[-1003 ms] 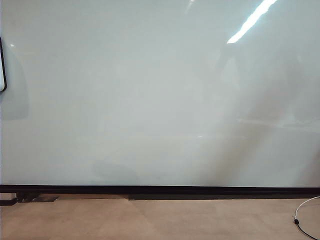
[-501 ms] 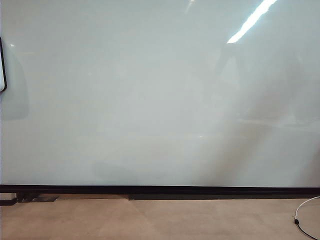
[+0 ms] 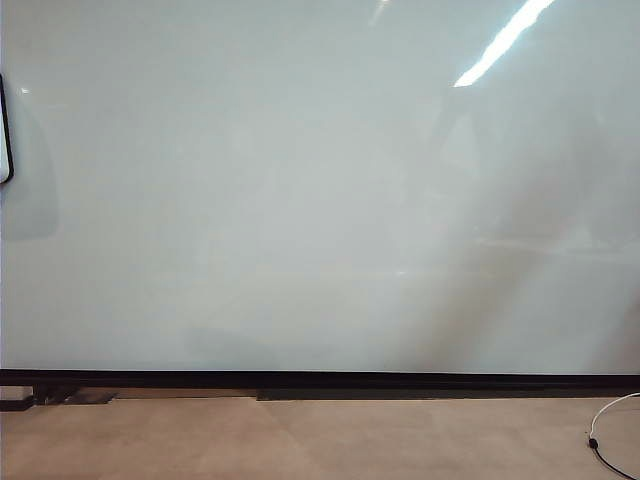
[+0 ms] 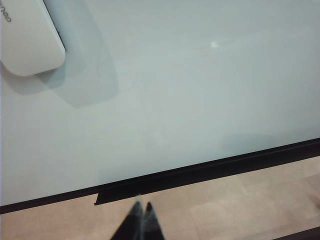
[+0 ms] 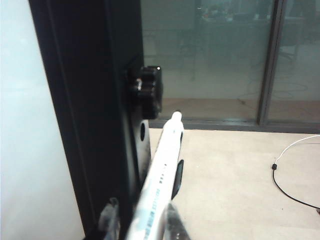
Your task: Pick up the pen on the shelf to the right of the whiteboard and draw a straight line.
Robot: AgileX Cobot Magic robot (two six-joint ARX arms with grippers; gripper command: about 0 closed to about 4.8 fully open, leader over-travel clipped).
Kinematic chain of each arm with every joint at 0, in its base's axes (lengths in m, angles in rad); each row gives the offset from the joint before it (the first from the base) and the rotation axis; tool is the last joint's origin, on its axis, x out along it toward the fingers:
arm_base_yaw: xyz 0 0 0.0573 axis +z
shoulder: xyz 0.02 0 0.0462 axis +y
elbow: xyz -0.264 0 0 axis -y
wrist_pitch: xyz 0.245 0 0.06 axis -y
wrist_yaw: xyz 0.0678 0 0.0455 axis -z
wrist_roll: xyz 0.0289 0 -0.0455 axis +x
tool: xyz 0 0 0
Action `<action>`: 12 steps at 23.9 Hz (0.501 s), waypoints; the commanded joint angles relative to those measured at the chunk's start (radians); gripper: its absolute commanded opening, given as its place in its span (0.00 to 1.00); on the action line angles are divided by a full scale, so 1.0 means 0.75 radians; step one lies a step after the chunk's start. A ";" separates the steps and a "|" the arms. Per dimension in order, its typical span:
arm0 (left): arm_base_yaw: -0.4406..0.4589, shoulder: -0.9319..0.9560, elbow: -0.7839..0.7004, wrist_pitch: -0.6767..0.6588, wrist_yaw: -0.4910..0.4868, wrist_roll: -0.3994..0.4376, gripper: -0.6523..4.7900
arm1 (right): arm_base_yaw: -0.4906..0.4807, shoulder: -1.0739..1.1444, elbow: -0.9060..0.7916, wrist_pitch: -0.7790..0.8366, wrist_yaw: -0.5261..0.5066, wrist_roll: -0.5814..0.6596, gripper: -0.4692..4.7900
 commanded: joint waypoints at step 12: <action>0.001 0.000 0.005 -0.014 0.007 0.005 0.11 | -0.002 -0.006 0.005 0.022 -0.003 0.007 0.09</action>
